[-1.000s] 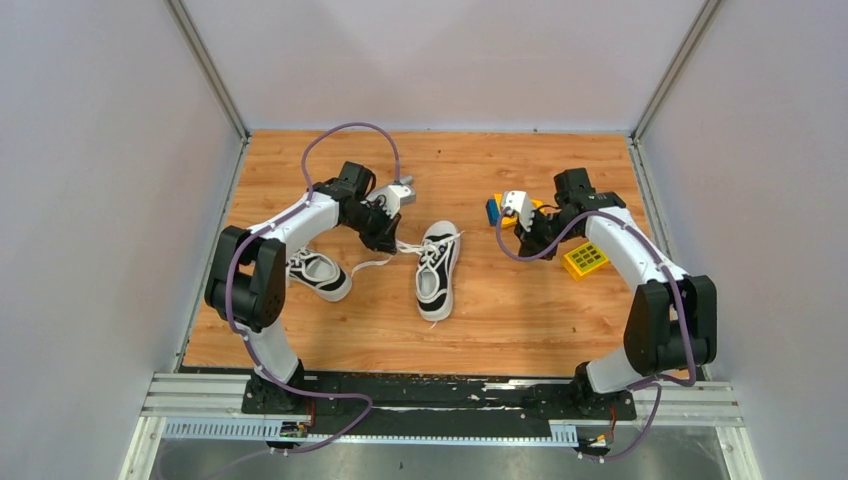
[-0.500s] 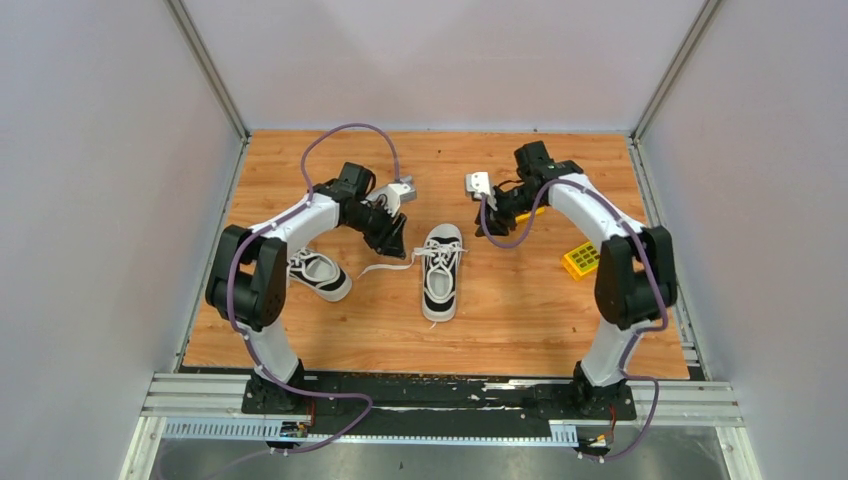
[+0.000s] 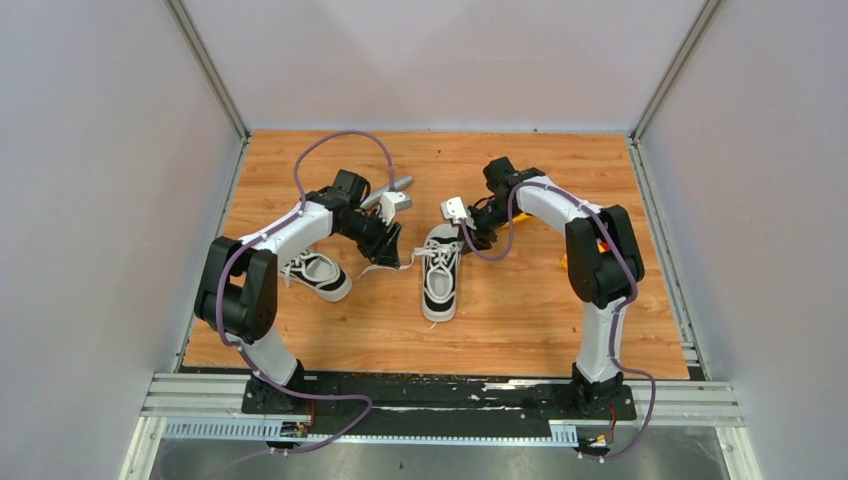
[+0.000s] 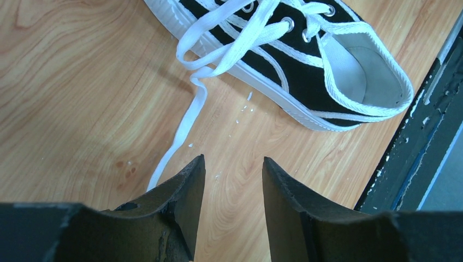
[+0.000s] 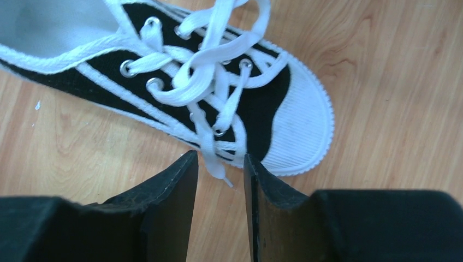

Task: Tie the shoes
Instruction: Cross the shoelace with the shoelace, then tie the shoelace on the shoe.

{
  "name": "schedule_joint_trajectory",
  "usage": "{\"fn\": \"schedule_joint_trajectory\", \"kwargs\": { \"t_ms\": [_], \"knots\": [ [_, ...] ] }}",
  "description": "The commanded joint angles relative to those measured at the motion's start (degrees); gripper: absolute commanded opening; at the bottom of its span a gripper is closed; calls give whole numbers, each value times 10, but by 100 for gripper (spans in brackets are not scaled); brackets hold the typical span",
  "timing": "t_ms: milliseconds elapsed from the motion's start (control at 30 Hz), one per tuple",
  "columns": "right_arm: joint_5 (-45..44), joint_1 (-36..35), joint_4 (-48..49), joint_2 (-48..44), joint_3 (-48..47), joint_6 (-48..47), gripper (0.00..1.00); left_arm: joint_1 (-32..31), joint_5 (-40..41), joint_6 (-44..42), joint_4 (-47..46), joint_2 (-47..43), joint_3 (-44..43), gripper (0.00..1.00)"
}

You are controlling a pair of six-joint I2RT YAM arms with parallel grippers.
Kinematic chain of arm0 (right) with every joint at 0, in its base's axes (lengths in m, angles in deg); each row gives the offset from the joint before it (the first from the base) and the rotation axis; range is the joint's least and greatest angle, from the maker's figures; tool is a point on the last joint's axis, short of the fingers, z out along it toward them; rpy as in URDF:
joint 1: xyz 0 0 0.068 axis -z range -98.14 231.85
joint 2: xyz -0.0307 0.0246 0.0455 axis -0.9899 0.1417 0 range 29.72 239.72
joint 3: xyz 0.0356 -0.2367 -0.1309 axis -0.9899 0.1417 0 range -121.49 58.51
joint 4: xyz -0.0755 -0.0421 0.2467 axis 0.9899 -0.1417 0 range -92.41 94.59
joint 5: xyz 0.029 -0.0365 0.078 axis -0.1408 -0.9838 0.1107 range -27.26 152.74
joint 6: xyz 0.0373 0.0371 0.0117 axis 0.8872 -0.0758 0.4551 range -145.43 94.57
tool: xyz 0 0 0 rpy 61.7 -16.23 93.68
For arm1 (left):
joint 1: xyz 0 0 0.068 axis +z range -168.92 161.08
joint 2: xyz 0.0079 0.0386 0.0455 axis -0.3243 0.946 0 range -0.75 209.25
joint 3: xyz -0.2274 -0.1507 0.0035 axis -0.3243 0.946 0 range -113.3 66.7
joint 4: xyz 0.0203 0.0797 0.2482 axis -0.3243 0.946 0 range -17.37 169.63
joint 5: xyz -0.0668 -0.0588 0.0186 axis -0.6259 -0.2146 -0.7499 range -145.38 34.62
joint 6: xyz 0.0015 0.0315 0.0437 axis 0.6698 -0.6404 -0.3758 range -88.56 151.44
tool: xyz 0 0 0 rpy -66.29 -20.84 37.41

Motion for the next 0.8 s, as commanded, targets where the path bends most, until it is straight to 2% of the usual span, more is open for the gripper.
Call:
{"fn": "schedule_joint_trajectory", "kwargs": {
  "t_ms": [0, 100, 133, 233, 333, 533, 667, 767],
  "knots": [
    [-3, -9, 27, -38, 46, -42, 39, 4, 7, 13, -10, -18, -1, 51],
    [-14, -15, 111, -55, 96, -8, 40, 4, 9, 25, -21, -10, -5, 51],
    [-27, -20, 158, -63, 115, 32, 40, 4, 14, 29, -23, -7, -7, 51],
    [-66, -29, 282, -87, 171, 89, 29, 4, 27, 35, -35, -2, -9, 52],
    [-79, -31, 325, -101, 188, 126, 19, 4, 36, 36, -40, 10, -15, 52],
    [-112, -27, 326, -149, 205, 194, 0, 4, 7, 37, -67, 37, -22, 52],
    [-126, -17, 280, -197, 220, 210, 0, 2, -70, 12, -109, 40, -6, 53],
    [-141, -13, 243, -220, 225, 223, 0, -5, -75, 15, -127, 68, -14, 53]
  ]
}}
